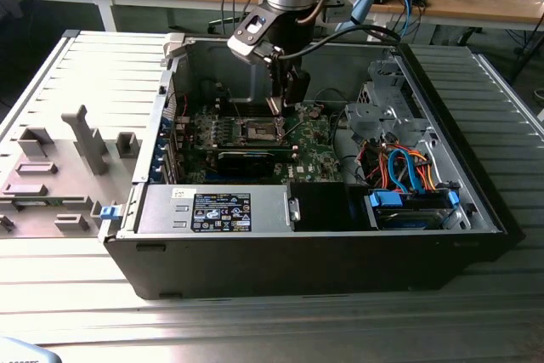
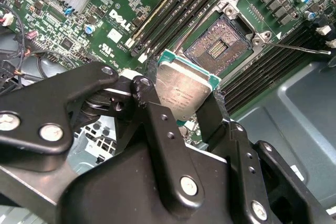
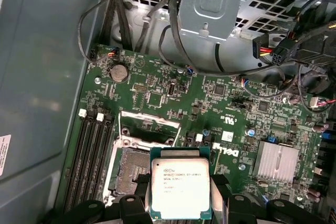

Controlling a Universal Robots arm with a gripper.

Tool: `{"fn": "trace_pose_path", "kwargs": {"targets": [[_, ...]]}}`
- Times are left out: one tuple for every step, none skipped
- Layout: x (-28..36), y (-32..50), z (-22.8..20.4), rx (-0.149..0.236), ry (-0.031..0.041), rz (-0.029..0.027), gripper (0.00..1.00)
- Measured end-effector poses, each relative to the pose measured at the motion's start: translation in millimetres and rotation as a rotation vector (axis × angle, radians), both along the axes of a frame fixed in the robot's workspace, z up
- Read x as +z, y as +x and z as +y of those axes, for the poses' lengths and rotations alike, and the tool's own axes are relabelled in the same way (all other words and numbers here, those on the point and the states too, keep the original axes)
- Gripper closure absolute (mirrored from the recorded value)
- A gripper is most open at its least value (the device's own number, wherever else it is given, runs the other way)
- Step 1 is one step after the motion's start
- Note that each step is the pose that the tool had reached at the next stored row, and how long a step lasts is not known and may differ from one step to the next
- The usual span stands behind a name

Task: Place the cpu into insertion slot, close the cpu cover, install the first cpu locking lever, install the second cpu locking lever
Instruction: 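Place the cpu into insertion slot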

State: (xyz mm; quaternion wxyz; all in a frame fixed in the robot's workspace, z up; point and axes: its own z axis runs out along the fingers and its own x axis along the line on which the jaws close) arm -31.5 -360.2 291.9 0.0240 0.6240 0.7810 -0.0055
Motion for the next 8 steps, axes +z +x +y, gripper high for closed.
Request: {"fn": "trace_pose_path", "kwargs": {"targets": [[0.0, 0.0, 0.0, -0.003, 0.0001, 0.0000, 0.45], [0.0, 0.0, 0.0, -0.005, 0.0000, 0.0000, 0.45], [0.0, 0.0, 0.0, -0.007, 0.0000, 0.0000, 0.45], [0.0, 0.0, 0.0, -0.009, 0.0000, 0.0000, 0.45], [0.0, 0.0, 0.0, -0.012, 0.0000, 0.0000, 0.45], [0.0, 0.0, 0.0, -0.015, 0.0000, 0.0000, 0.45], [0.0, 0.0, 0.0, -0.017, 0.0001, 0.0000, 0.45], [0.0, 0.0, 0.0, -0.019, 0.0000, 0.0001, 0.45]]}}
